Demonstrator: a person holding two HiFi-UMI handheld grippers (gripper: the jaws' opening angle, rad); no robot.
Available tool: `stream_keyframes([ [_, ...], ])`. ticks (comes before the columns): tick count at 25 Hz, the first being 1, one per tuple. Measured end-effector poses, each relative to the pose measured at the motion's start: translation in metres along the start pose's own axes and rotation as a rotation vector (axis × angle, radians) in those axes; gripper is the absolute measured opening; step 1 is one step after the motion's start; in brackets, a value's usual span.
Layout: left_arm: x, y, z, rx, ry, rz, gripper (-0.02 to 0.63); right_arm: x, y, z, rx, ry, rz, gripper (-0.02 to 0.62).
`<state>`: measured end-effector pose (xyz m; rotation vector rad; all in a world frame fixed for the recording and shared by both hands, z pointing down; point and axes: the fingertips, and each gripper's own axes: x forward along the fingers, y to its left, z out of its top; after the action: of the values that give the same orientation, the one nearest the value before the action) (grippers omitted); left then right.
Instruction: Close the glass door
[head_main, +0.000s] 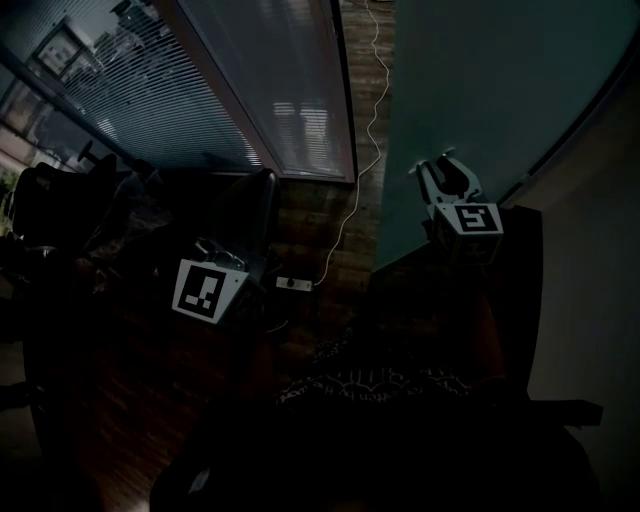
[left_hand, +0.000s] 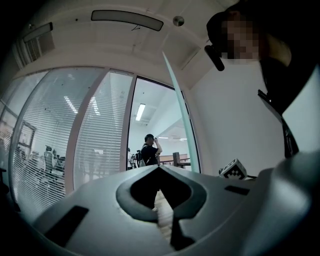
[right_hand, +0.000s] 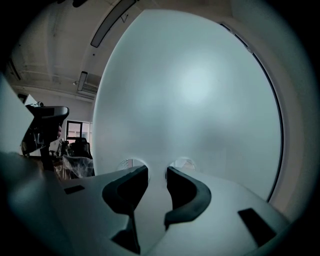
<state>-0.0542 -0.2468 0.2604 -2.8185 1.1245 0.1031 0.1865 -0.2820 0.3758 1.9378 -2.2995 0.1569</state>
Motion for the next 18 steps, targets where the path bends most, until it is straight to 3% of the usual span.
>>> stream_keyframes([
  [18,-0.002,0.006,-0.012,0.022,-0.007,0.006,0.002,0.005,-0.008,-0.01,0.005,-0.004,-0.04,0.12],
])
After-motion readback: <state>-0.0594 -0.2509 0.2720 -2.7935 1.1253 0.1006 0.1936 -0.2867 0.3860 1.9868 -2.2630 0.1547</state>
